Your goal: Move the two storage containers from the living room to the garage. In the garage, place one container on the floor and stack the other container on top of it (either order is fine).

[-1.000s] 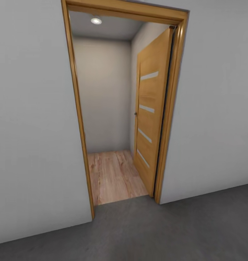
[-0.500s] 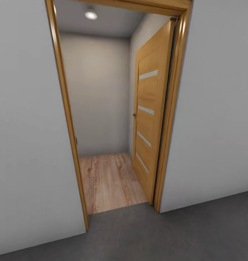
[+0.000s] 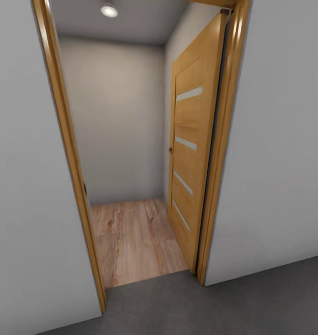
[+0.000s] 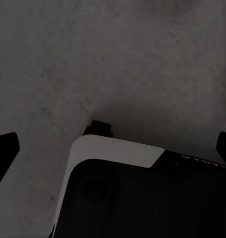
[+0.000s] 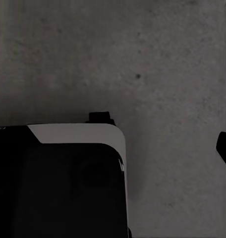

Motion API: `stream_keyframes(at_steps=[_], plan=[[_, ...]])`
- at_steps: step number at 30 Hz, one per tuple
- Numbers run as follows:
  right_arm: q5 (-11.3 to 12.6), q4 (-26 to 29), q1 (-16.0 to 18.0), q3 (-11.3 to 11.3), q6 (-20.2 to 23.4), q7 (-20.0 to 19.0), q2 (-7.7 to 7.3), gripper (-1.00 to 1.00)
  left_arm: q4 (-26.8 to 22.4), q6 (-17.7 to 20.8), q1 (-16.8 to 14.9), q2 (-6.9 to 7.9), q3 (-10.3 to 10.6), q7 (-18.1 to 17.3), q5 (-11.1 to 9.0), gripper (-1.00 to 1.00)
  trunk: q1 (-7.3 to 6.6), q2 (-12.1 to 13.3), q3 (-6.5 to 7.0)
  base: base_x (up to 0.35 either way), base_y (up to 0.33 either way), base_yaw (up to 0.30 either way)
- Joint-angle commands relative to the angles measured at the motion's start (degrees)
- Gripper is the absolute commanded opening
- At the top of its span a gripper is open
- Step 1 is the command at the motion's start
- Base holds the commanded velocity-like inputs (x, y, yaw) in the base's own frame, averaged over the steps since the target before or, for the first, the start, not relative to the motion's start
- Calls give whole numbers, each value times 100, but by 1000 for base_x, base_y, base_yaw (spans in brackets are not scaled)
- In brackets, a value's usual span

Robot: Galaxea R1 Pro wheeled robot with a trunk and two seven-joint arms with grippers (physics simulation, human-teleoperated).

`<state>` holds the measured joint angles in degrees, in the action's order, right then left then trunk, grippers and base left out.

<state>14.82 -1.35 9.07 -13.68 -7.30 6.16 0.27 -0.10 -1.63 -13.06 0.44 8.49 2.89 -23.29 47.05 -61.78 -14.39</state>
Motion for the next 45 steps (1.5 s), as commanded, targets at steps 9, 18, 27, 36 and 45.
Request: stream_keyframes(at_steps=[9, 18, 27, 36, 45], plan=[[47, -14, 7, -55, -30, 7, 1, 100, 0, -8, -3, 0, 48, 13, -44, 100, 3, -4, -7, 311, -64, 0], [68, -14, 7, -20, -35, 15, -2, 100, -1, -4, -3, 0, 48, 13, -44, 100, 3, -4, -7, 314, -8, 0], [71, -14, 7, -19, -35, 11, -4, 100, -5, 17, -3, 7, 47, 16, -44, 100, 3, -4, -7, 319, 0, 0], [51, -14, 7, -45, -22, 24, 15, 100, -5, 10, -3, 8, 47, 14, -44, 100, 3, -4, -7, 320, 0, 8], [48, -14, 7, -47, -35, 26, 2, 100, -1, -4, -3, 0, 47, 18, -52, 100, 3, -4, -7, 320, -19, 233]])
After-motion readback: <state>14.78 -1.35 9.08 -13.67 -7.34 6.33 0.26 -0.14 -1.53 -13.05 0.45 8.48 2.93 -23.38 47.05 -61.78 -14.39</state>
